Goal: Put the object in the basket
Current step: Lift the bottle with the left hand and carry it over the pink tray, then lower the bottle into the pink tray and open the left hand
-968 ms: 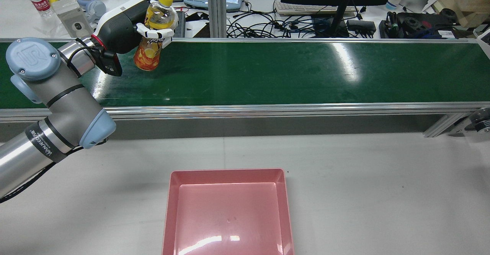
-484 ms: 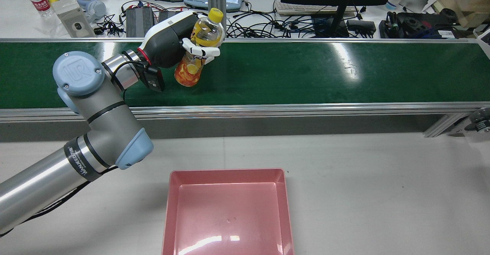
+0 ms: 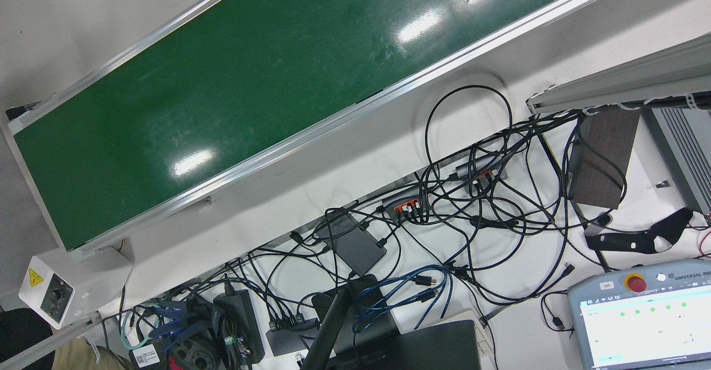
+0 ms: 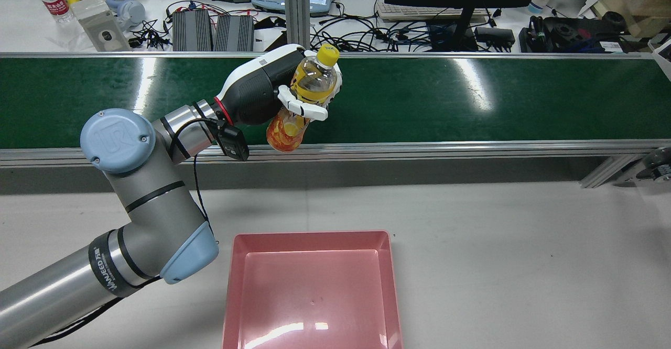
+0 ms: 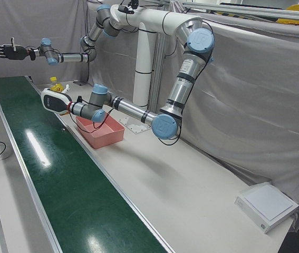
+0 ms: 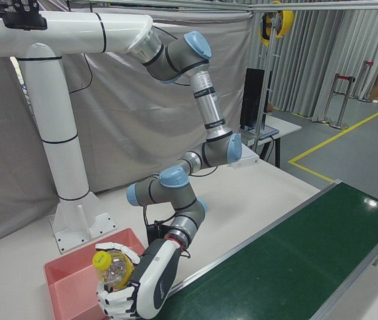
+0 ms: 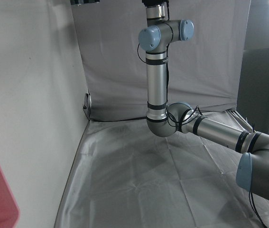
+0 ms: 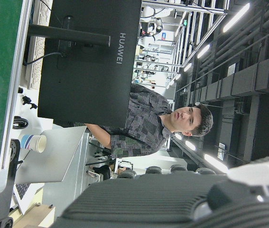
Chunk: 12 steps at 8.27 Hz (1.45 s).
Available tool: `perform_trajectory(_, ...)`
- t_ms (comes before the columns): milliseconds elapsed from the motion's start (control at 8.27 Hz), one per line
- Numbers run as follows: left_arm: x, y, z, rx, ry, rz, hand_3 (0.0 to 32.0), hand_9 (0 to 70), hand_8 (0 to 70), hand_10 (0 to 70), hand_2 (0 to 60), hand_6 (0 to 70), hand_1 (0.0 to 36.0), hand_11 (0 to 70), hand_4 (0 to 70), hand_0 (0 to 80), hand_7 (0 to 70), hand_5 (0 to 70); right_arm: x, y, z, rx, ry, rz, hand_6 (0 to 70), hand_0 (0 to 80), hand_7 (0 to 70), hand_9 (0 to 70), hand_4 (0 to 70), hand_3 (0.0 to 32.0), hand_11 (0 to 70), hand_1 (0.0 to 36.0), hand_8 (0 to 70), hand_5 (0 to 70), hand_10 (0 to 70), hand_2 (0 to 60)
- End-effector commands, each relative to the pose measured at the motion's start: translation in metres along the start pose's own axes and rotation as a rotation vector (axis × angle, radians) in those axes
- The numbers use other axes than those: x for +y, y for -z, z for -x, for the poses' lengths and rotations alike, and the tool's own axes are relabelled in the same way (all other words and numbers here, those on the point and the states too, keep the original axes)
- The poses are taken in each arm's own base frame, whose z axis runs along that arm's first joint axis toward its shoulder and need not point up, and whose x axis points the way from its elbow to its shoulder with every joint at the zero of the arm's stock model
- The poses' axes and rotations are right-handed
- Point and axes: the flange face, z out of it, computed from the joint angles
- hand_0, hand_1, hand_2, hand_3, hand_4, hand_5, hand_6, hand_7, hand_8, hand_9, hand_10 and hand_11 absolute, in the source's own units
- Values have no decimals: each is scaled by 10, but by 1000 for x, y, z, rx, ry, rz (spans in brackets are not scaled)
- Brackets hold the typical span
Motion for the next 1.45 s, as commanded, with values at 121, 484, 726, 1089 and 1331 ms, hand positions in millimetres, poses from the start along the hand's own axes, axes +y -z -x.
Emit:
perform_trajectory(121,67,14,140,-147,86,85,0,700,664,700,178,700,92,700,700,569,700,700,0,0,0,0,0,0,0,0,0,0,0,0,0,0,0,0,0,0)
perform_trajectory(484,58,38,174,-195,66,67,0,700,643,700,140,700,79,700,700,553,700,700,0,0,0,0,0,0,0,0,0,0,0,0,0,0,0,0,0,0)
perform_trajectory(726,55,56,202,-220,76,81,0,700,632,700,119,700,72,700,700,548,700,700,-1,1,0,0,0,0,0,0,0,0,0,0,0,0,0,0,0,0)
perform_trajectory(1089,63,85,198,-214,89,111,0,631,418,580,0,410,44,700,611,527,700,548,0,0,0,0,0,0,0,0,0,0,0,0,0,0,0,0,0,0)
perform_trajectory(1331,54,113,181,-186,89,138,0,256,142,374,0,10,4,532,227,493,235,229,0,0,0,0,0,0,0,0,0,0,0,0,0,0,0,0,0,0)
